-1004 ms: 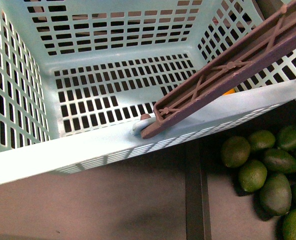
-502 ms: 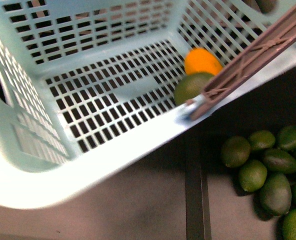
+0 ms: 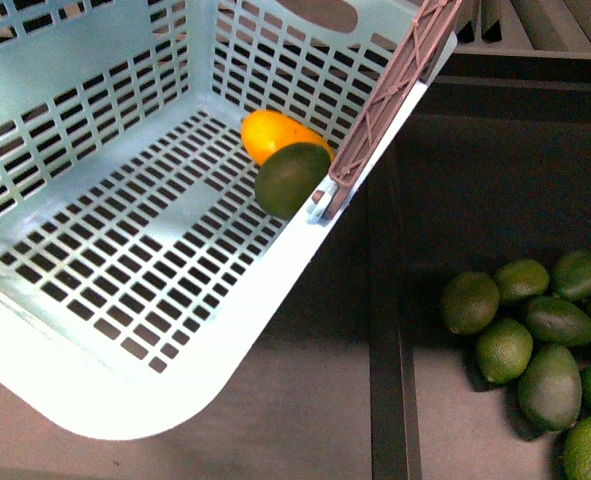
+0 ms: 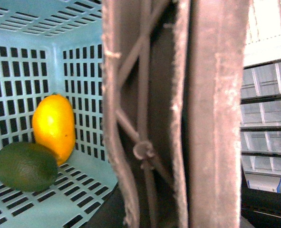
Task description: Pick mango and avocado into basket
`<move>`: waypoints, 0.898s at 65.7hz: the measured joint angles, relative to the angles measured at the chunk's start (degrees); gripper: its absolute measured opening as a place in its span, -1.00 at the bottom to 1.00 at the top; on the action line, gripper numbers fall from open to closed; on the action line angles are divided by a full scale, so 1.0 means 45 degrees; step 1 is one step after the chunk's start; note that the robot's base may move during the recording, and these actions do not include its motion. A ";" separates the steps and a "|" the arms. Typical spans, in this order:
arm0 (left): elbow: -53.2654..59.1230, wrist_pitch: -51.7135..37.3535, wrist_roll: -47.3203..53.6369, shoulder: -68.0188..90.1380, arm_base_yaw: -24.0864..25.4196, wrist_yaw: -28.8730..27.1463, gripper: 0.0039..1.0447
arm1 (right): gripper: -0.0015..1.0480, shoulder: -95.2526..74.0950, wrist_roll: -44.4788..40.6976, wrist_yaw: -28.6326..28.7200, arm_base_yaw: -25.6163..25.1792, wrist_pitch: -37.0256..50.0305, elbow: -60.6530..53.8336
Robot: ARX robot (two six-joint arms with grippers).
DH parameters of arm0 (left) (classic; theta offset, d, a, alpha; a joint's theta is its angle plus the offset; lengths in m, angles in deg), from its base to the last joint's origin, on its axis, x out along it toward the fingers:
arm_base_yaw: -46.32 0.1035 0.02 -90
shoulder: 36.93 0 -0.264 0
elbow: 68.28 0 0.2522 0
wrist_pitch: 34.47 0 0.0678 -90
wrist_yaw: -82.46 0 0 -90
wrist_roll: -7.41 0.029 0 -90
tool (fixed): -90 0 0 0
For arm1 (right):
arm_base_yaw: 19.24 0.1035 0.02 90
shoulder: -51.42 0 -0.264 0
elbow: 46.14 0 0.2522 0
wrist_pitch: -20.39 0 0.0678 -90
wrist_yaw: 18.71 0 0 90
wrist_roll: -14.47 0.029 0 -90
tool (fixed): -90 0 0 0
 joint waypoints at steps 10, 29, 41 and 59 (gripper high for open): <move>-0.0029 0.0330 -0.0903 0.0481 0.0699 0.0476 -0.75 | 0.83 0.0000 0.0000 0.0005 0.0000 0.0000 0.0000; -0.1651 0.1020 -0.1705 0.2948 0.2501 0.0913 -0.75 | 0.83 0.0005 -0.0005 0.0005 0.0000 0.0000 0.0000; -0.3521 0.1239 -0.1928 0.4969 0.3167 0.1486 -0.75 | 0.83 0.0000 0.0000 0.0005 0.0000 0.0000 0.0000; -0.5008 0.1472 -0.2909 0.6445 0.3449 0.2161 -0.75 | 0.83 0.0005 0.0000 0.0005 0.0000 0.0000 0.0000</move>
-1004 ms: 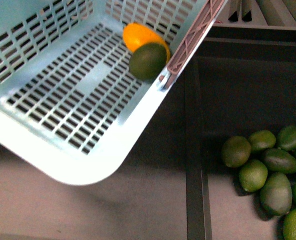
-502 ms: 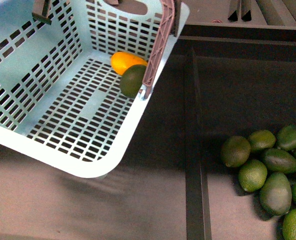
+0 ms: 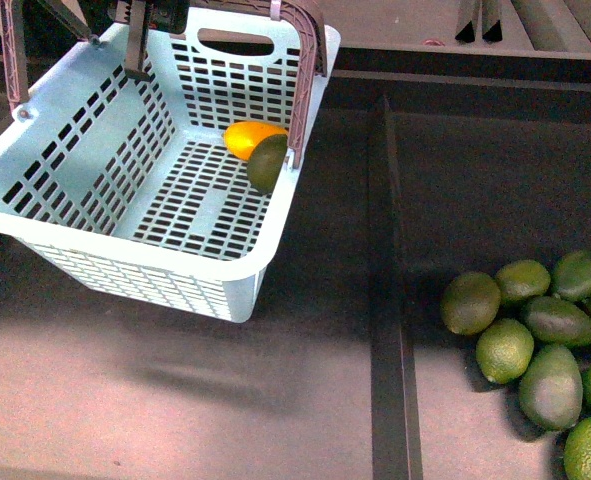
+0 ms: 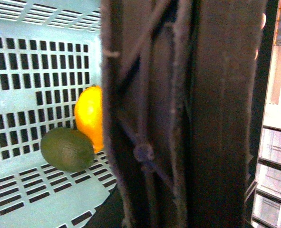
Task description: Pick mango and avocado into basket
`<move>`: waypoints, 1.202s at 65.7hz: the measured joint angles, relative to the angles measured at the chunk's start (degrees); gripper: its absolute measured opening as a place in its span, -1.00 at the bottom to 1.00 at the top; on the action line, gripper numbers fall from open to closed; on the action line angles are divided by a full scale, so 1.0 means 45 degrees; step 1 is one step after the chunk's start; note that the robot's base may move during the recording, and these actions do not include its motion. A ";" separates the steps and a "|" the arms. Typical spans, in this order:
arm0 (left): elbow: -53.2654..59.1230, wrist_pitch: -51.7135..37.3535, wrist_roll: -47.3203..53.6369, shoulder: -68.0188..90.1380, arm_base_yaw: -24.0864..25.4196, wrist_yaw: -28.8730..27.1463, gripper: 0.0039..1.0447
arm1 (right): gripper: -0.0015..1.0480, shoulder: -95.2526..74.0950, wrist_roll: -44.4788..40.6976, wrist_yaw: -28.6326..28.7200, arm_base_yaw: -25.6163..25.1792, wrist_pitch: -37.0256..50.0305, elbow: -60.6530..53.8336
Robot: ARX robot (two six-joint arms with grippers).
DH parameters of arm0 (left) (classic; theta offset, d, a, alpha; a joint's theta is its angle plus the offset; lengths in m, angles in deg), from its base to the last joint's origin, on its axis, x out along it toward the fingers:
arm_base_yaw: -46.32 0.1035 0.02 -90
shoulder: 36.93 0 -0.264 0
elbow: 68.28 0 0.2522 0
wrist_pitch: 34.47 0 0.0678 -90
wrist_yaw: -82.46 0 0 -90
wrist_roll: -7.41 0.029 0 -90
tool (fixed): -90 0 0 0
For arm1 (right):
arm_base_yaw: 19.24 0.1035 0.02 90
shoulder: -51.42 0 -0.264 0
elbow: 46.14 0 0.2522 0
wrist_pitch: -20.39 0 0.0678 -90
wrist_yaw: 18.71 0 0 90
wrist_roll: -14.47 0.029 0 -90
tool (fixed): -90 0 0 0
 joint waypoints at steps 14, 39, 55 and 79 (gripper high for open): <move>0.0287 -0.0131 -0.0039 0.0423 0.0029 0.0160 -0.75 | 0.83 0.0000 0.0000 0.0000 0.0000 0.0000 0.0000; 0.2409 -0.1447 -0.0078 -0.0311 0.0155 0.0505 -0.75 | 0.83 0.0000 0.0000 0.0000 0.0000 0.0000 0.0000; 0.3429 -0.1141 -0.0277 -0.1219 0.0175 0.0330 -0.29 | 0.83 0.0000 0.0000 0.0000 0.0000 0.0000 0.0000; 0.6776 -0.0219 -0.1234 -0.5153 0.0418 -0.1005 0.84 | 0.83 0.0000 0.0000 0.0000 0.0000 0.0000 0.0000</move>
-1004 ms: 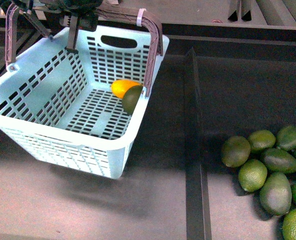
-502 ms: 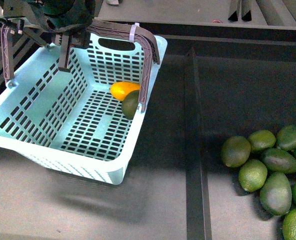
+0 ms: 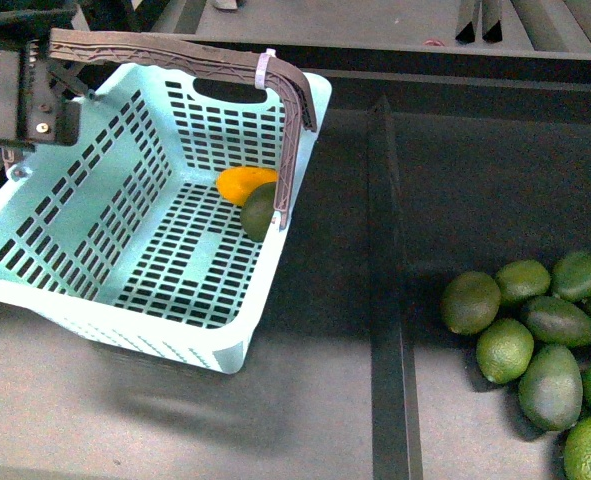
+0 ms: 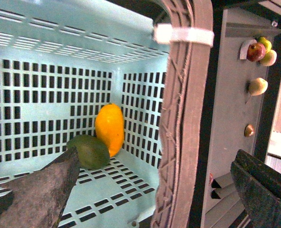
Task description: Pick mango and avocado into basket
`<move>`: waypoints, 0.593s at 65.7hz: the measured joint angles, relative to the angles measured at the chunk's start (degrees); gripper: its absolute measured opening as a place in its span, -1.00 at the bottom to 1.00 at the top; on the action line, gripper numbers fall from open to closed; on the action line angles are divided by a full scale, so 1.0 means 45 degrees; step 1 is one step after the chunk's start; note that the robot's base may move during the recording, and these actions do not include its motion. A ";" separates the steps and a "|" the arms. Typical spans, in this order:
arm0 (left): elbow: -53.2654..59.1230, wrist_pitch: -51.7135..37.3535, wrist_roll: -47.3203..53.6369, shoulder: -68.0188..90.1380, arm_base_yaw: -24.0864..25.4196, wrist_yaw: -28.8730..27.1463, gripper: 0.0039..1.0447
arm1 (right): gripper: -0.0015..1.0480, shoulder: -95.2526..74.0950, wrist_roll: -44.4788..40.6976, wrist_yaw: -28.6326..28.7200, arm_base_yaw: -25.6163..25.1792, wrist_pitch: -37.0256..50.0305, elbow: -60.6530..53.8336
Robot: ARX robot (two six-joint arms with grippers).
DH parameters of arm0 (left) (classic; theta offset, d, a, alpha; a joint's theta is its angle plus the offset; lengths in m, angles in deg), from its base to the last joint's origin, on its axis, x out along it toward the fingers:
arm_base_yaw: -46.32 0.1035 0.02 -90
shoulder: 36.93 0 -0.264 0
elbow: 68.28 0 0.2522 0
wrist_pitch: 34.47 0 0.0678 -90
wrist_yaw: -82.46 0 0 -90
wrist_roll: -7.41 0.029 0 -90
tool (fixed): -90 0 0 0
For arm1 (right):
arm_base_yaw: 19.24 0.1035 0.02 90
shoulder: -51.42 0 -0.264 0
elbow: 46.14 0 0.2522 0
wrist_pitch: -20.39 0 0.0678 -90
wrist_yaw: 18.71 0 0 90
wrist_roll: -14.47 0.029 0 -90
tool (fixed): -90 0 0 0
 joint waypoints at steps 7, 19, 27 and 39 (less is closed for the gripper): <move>0.0933 0.1724 -0.0617 -0.1205 0.0141 -0.0364 0.84 | 0.83 0.0000 0.0000 0.0000 0.0000 0.0000 0.0000; 0.1661 0.2968 -0.1365 -0.2103 0.0160 -0.0699 0.84 | 0.83 0.0000 0.0000 -0.0005 0.0000 0.0000 0.0000; 0.1661 0.2968 -0.1399 -0.2103 0.0160 -0.0695 0.84 | 0.83 0.0000 0.0000 0.0000 0.0000 0.0000 0.0000; 0.7966 -1.0360 1.0826 -0.3036 0.0937 0.2268 0.20 | 0.83 0.0005 0.0000 -0.0029 0.0000 0.0000 0.0000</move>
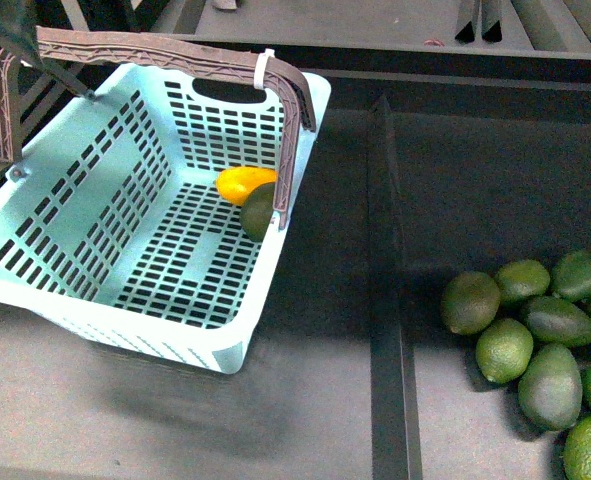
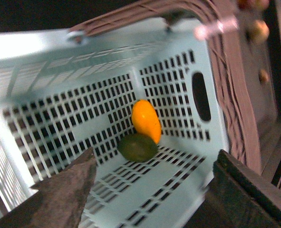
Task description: Pick mango and avocado into basket
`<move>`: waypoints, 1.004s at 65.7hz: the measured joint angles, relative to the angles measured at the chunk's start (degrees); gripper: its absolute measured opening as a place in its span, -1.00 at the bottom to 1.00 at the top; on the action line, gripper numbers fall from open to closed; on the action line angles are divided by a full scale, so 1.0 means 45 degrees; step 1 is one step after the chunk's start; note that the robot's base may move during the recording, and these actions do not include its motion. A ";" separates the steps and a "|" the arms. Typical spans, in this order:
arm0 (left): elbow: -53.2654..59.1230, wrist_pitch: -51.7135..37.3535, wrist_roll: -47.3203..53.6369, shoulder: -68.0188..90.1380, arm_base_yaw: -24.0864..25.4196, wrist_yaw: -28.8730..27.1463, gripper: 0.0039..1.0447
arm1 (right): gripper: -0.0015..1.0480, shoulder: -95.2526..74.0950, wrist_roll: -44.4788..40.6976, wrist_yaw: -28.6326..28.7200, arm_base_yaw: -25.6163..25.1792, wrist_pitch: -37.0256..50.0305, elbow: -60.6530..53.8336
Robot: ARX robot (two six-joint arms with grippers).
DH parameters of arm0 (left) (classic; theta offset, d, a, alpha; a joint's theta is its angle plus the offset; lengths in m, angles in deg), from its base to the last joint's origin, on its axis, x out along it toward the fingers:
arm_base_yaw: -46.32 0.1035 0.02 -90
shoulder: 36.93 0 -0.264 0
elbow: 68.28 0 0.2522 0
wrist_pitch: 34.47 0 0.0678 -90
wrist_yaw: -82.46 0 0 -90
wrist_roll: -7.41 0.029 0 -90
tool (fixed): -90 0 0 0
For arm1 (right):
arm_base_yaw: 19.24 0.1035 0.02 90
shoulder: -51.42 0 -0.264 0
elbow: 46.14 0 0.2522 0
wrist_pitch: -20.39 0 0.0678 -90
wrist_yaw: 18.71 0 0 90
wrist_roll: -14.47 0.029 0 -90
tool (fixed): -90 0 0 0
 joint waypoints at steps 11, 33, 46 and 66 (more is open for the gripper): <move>0.2623 -0.5615 0.9330 -0.2749 0.0879 0.0695 -0.63 | 0.83 0.0000 0.0000 0.0000 0.0000 0.0000 0.0000; 0.5139 -0.4585 1.0554 -0.5906 0.1943 0.1962 -0.96 | 0.83 0.0005 0.0000 0.0005 0.0000 0.0000 0.0000; 0.5799 -0.2715 1.0598 -0.8437 0.2647 0.2463 -0.96 | 0.83 0.0005 0.0000 0.0005 0.0000 0.0000 0.0000; 0.6178 0.0374 1.0627 -1.2050 0.2652 0.2467 -0.96 | 0.83 0.0005 0.0000 0.0000 0.0000 0.0000 0.0000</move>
